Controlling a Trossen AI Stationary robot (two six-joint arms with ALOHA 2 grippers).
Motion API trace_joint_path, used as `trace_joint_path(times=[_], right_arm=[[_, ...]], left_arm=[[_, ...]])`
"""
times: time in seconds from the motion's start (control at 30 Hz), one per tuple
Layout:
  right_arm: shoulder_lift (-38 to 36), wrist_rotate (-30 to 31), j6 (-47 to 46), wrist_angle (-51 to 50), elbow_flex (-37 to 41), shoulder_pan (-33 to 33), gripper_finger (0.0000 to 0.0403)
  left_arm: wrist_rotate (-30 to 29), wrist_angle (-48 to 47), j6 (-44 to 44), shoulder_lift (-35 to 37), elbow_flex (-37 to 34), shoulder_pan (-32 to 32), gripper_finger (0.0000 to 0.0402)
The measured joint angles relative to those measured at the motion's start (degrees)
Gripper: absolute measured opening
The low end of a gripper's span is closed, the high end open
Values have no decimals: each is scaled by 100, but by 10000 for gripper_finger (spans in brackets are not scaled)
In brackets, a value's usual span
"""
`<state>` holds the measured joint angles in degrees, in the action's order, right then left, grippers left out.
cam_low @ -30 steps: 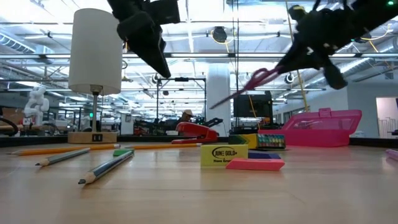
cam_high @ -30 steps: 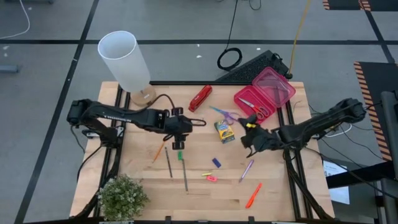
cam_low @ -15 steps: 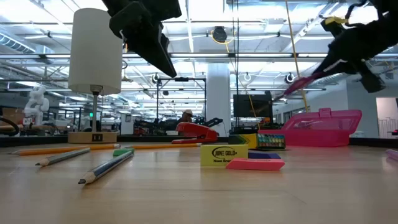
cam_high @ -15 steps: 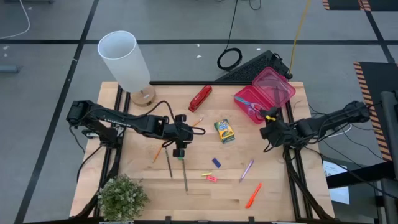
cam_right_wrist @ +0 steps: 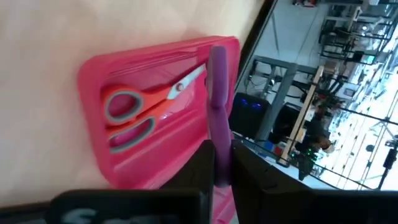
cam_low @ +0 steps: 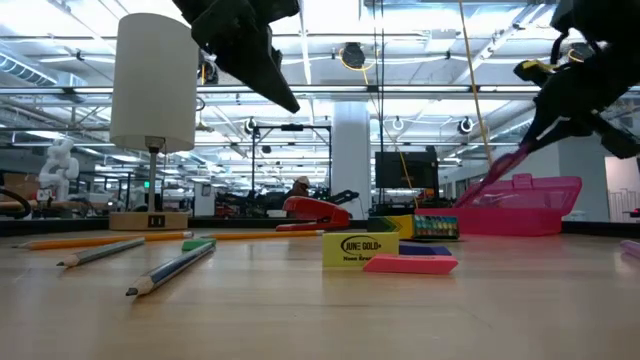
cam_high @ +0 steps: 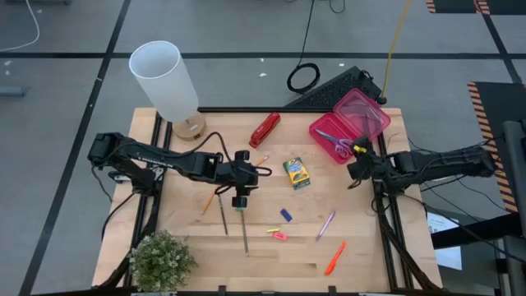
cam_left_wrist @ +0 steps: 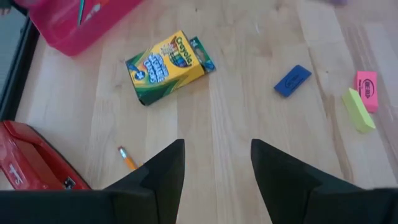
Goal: Pack school essentials
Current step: Put the purple scissors into the pink supply box
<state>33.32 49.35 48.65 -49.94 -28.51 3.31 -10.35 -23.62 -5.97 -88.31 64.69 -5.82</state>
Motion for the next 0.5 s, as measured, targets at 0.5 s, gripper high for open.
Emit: trace_joint_path(times=[0.5], right_arm=[[366,-1434,1038,976,2,-1847,37]], left_arm=[[2,-11,-150,0,0,0,186]])
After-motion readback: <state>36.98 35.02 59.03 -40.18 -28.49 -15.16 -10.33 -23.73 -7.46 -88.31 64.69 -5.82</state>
